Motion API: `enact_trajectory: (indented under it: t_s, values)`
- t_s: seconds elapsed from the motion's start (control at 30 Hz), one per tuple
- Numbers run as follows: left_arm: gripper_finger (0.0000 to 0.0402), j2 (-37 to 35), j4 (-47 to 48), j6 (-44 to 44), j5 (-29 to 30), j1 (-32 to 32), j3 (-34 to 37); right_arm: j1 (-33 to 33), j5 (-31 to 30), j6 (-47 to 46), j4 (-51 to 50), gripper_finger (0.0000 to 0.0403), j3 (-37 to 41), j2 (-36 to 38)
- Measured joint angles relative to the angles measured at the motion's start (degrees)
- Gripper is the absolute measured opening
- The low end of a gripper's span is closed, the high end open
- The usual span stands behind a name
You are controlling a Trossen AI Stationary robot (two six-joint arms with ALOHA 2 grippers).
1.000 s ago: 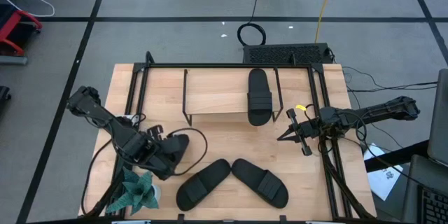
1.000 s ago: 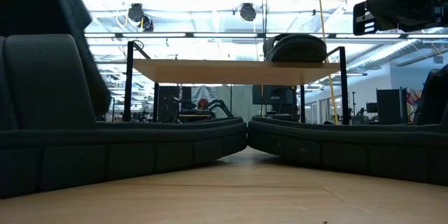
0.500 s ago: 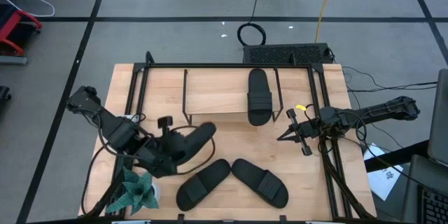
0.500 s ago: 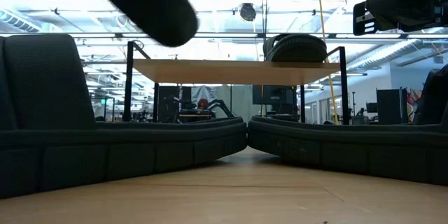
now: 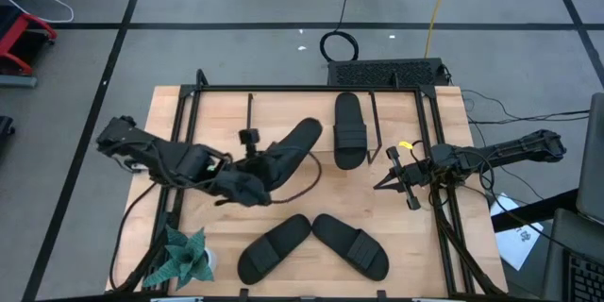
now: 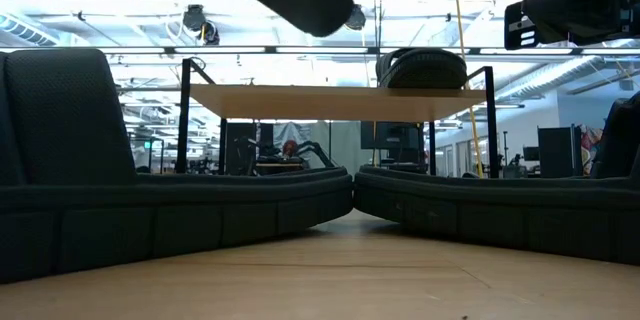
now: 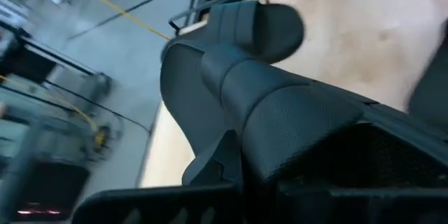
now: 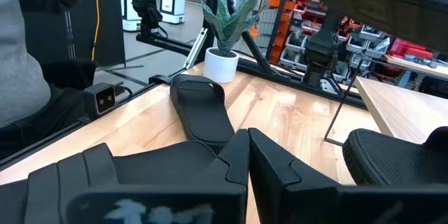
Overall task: Pick and place slides into the shelf
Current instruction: Put the top left black slide on the shelf
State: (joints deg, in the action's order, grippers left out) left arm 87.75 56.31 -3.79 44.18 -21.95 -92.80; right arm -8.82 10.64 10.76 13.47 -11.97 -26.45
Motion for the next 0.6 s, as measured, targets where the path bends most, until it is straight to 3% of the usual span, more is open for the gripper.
enact_trajectory:
  t_s: [0.23, 0.6]
  values:
    - [0.0, 6.9, 6.1, 2.4, 2.6, 7.2, -6.2, 0.0, 0.0, 0.0, 0.0, 0.0, 0.0, 0.0]
    - [0.0001, 21.5, 26.2, -4.4, 4.2, 13.7, -27.3, 0.0, -0.1, 0.5, 0.0, 0.0, 0.0, 0.0]
